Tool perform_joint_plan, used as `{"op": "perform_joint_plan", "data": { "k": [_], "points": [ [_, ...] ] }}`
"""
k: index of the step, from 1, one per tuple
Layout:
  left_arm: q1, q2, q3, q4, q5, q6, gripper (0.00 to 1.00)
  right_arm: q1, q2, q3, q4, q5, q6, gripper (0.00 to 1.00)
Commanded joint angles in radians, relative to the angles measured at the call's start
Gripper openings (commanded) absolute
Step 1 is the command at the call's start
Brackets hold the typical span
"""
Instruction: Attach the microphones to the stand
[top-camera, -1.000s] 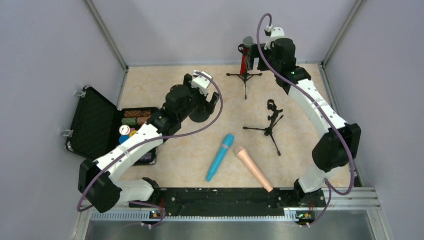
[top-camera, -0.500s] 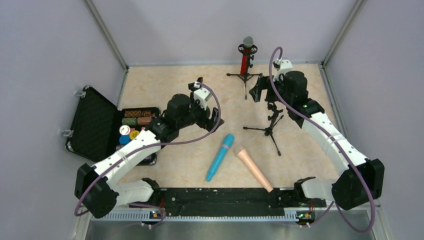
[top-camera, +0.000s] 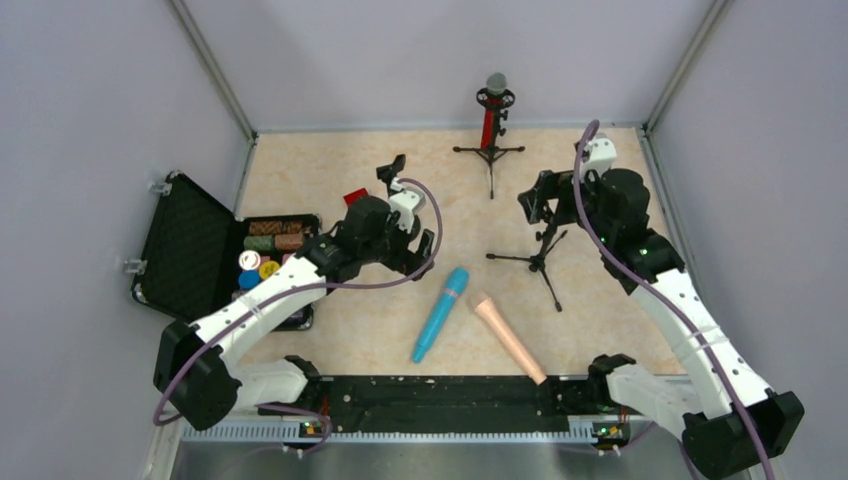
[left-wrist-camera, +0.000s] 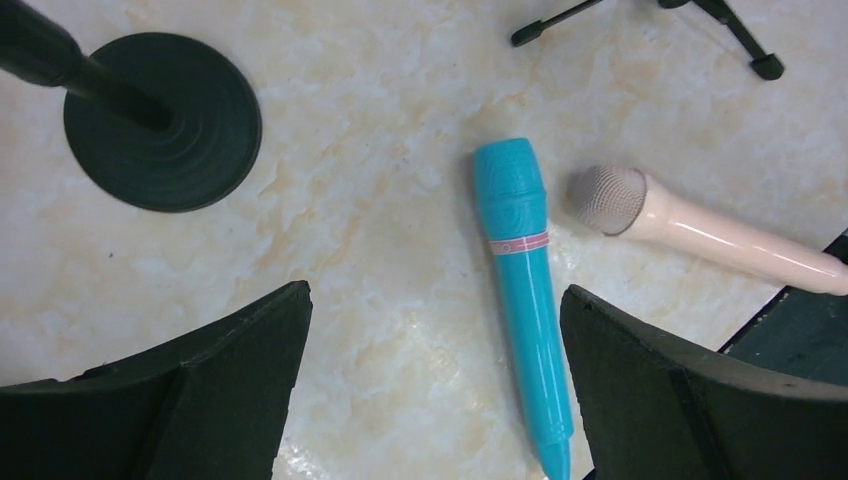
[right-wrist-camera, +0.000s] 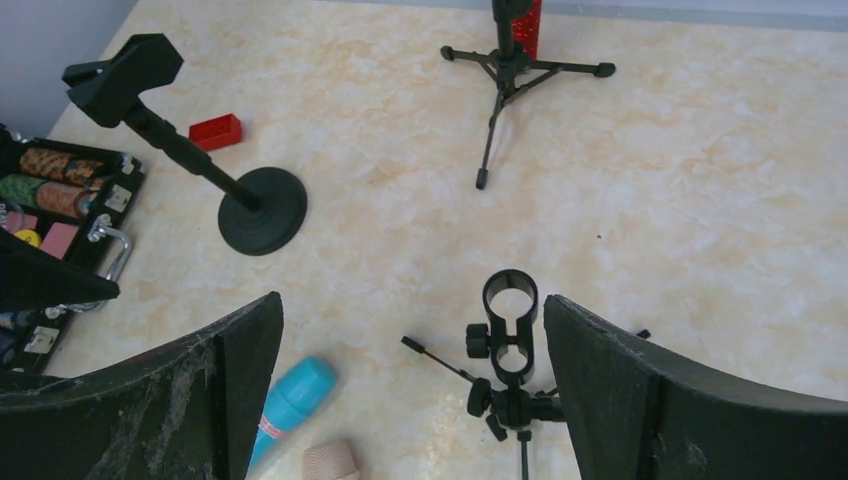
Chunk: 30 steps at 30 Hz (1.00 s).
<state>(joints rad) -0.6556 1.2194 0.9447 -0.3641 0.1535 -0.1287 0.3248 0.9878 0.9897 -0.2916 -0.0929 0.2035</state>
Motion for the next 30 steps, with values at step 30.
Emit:
{"op": "perform_joint_plan", "data": {
  "k": [30],
  "points": [
    [-0.227,-0.084,-0.08,-0.121,-0.54,0.167,0.99,-0.006,0.173,-0.016,-0.207,0.137,-0.058,0.77]
  ]
}}
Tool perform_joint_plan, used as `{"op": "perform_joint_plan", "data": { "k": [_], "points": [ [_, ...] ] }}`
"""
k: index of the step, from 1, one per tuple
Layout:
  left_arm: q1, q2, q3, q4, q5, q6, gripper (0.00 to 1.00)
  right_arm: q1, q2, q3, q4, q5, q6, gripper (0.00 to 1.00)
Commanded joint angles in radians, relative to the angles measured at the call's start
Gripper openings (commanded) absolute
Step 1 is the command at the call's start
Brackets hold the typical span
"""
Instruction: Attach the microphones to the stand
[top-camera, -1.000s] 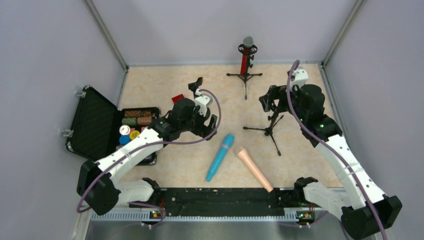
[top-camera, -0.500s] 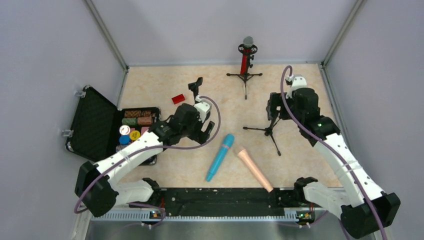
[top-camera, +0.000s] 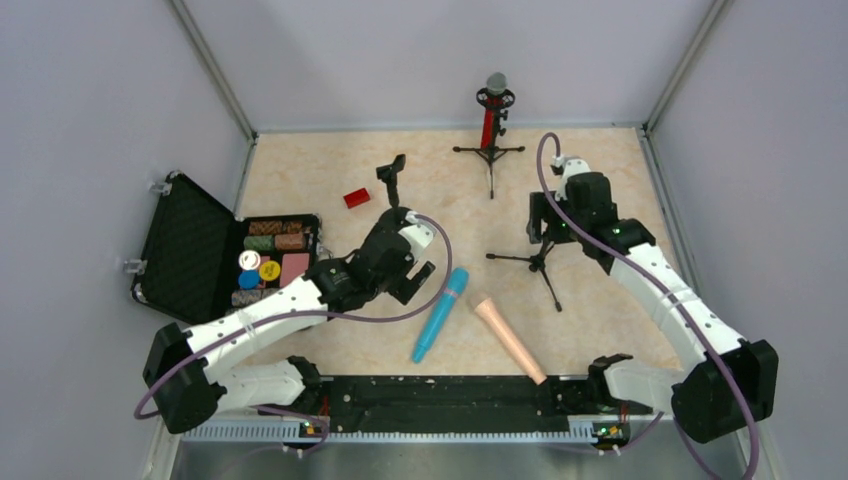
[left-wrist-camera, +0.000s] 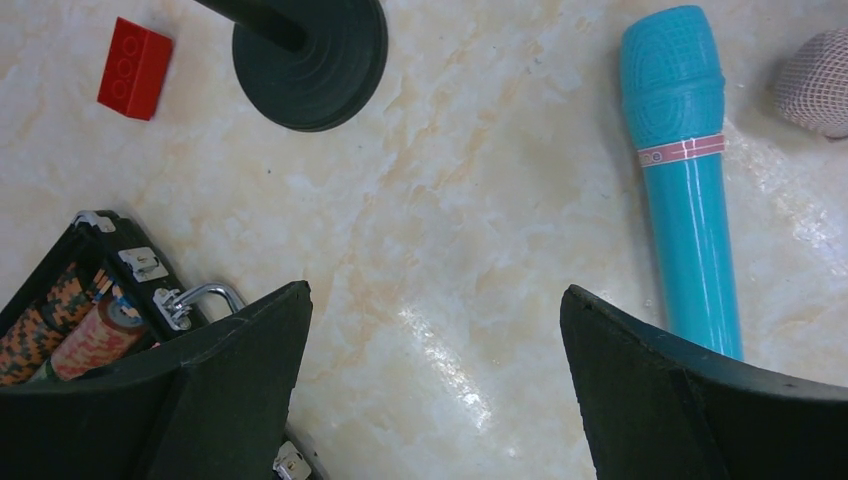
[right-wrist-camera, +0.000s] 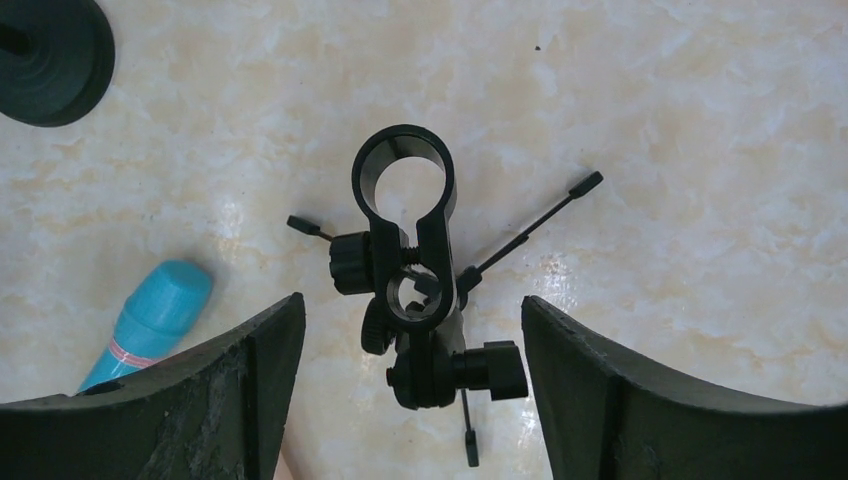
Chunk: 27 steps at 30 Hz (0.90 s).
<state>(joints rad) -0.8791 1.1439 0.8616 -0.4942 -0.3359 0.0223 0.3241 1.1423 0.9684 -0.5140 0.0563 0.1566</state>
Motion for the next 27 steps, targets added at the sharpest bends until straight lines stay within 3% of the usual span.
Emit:
{"op": "perform_joint_plan", "data": {
  "k": [1,8,14,27],
  "points": [
    [-0.004,-0.008,0.004,0.01,-0.051,0.016,0.99,-0.006,0.027,0.005,0.017,-0.011,-0.013,0.75],
    [-0.02,-0.015,-0.004,0.006,-0.096,0.027,0.99,-0.006,0.066,0.009,0.033,-0.016,-0.024,0.55],
    [-0.037,0.002,-0.002,-0.004,-0.129,0.035,0.99,-0.005,0.094,0.032,0.051,-0.079,-0.036,0.23],
    [-0.043,0.008,-0.003,-0.007,-0.145,0.038,0.99,0.021,0.129,0.072,0.164,-0.143,-0.014,0.12]
  ]
}}
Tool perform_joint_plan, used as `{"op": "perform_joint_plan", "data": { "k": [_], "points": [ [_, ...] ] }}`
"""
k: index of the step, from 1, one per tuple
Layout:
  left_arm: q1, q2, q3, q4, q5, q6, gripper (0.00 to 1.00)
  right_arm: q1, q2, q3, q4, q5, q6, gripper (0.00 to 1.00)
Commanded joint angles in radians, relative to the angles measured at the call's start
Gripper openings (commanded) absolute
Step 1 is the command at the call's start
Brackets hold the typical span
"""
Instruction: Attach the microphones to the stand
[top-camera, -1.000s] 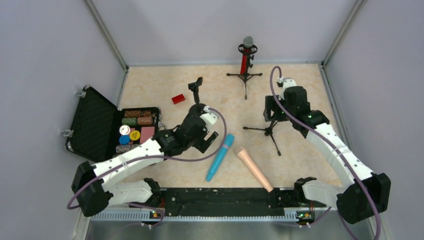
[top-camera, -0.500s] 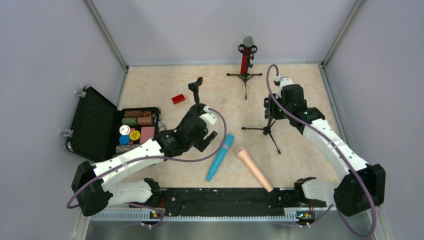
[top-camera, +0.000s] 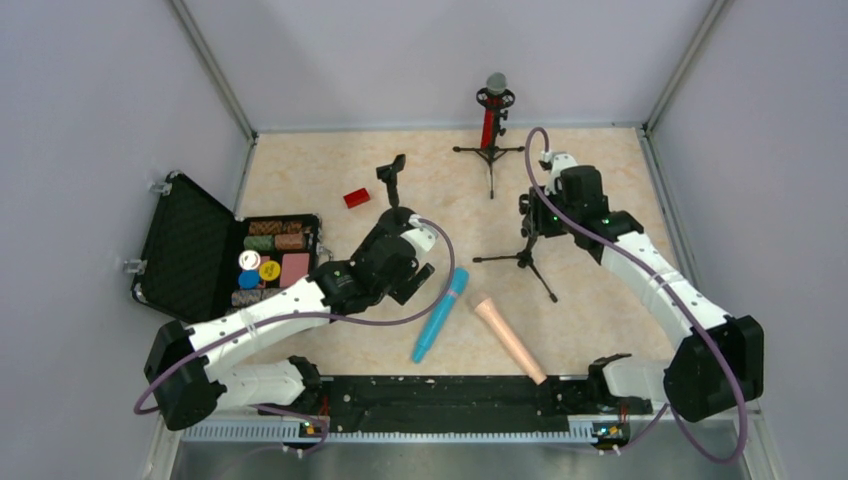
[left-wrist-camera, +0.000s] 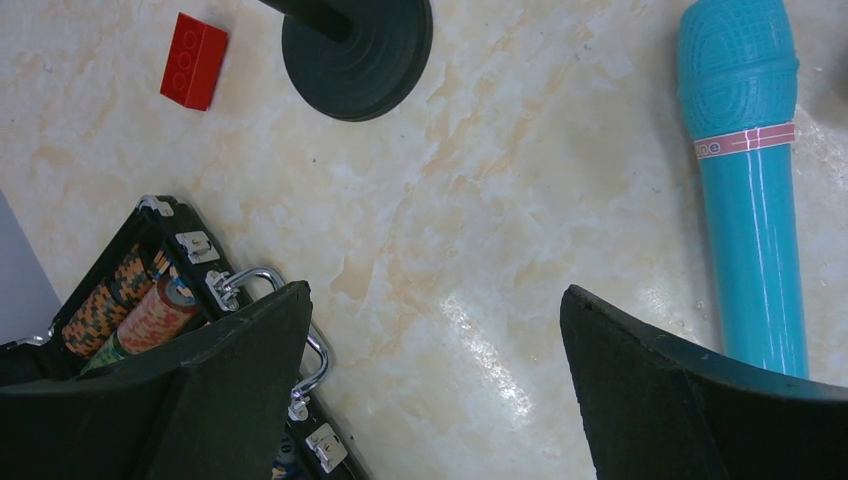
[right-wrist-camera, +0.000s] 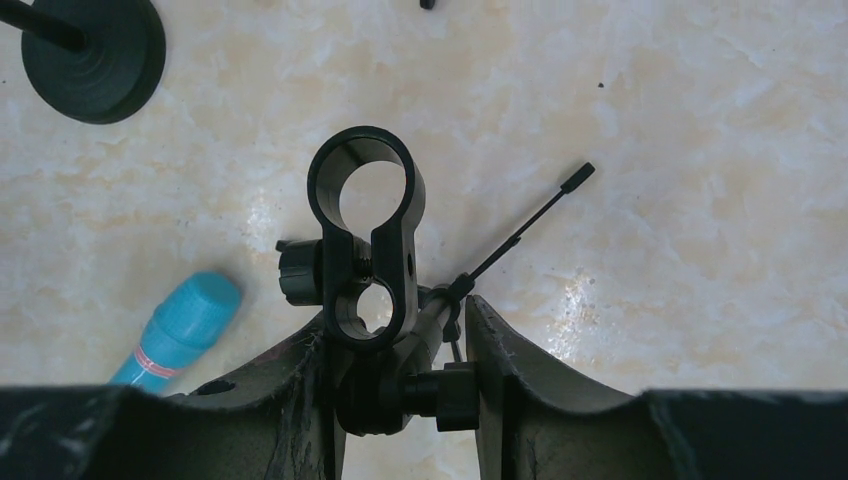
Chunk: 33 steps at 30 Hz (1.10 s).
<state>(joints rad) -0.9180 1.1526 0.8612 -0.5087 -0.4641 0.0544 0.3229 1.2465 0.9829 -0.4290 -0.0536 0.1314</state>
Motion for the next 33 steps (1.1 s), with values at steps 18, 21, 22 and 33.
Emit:
{"op": "perform_joint_plan", "data": {
  "k": [18,21,22,33],
  "points": [
    [-0.005,0.004,-0.005,0.012,-0.013,0.01,0.99,0.194,0.173,0.175,0.148,0.007,0.063,0.12],
    [-0.005,0.004,-0.005,0.011,-0.011,0.01,0.99,0.214,0.179,0.172,0.167,-0.007,0.073,0.12],
    [-0.006,0.004,-0.005,0.01,-0.013,0.01,0.99,0.223,0.181,0.176,0.172,-0.01,0.076,0.13],
    [-0.005,0.007,-0.006,0.011,-0.022,0.012,0.99,0.254,0.188,0.221,0.142,-0.022,0.102,0.59]
  ]
}}
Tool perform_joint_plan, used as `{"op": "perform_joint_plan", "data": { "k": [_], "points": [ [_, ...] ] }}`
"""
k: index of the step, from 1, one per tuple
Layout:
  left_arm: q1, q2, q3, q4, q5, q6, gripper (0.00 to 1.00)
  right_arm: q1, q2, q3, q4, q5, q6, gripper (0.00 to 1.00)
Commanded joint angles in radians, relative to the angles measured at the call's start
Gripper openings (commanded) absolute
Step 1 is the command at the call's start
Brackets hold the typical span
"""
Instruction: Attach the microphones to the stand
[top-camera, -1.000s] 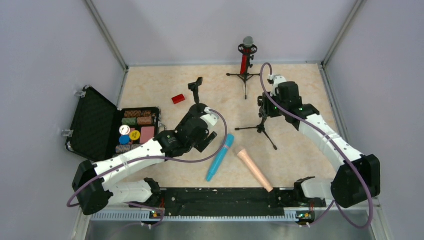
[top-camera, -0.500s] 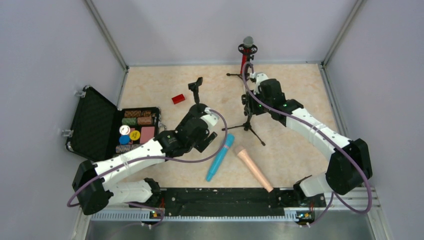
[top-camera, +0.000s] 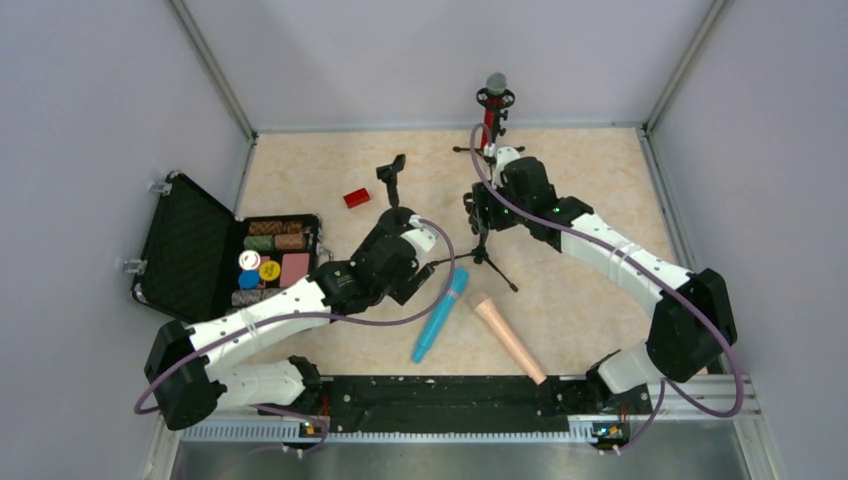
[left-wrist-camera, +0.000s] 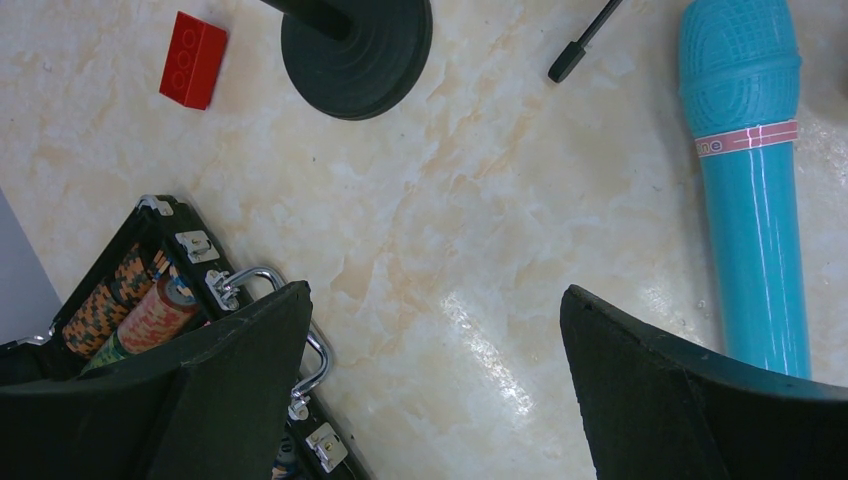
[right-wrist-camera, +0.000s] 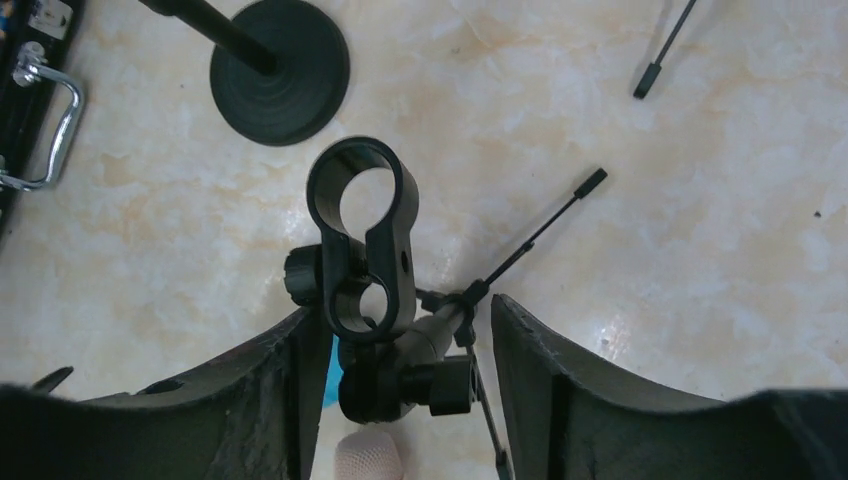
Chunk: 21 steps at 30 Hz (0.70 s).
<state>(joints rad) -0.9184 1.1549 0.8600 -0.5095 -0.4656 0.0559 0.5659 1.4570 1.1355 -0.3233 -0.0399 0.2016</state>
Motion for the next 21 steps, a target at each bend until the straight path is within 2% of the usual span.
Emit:
{"op": "perform_joint_plan", "data": {
  "k": [1,3,9,12,21],
  "points": [
    [-0.005,0.006,-0.005,0.012,-0.019,0.01,0.99,0.01,-0.035,0.066,0.041,-0.038,0.033,0.63],
    [-0.005,0.01,-0.003,0.01,-0.013,0.011,0.99,0.011,-0.064,0.056,0.056,-0.042,0.037,0.72],
    [-0.005,0.01,-0.002,0.008,-0.013,0.012,0.99,0.011,-0.142,0.018,0.126,-0.046,0.039,0.86],
    [-0.005,0.011,-0.001,0.009,-0.007,0.012,0.99,0.011,-0.131,0.044,0.123,-0.034,0.019,0.88],
    [-0.007,0.0,-0.002,0.007,-0.007,0.014,0.99,0.011,0.018,0.236,0.003,0.01,-0.02,0.88]
  ]
}}
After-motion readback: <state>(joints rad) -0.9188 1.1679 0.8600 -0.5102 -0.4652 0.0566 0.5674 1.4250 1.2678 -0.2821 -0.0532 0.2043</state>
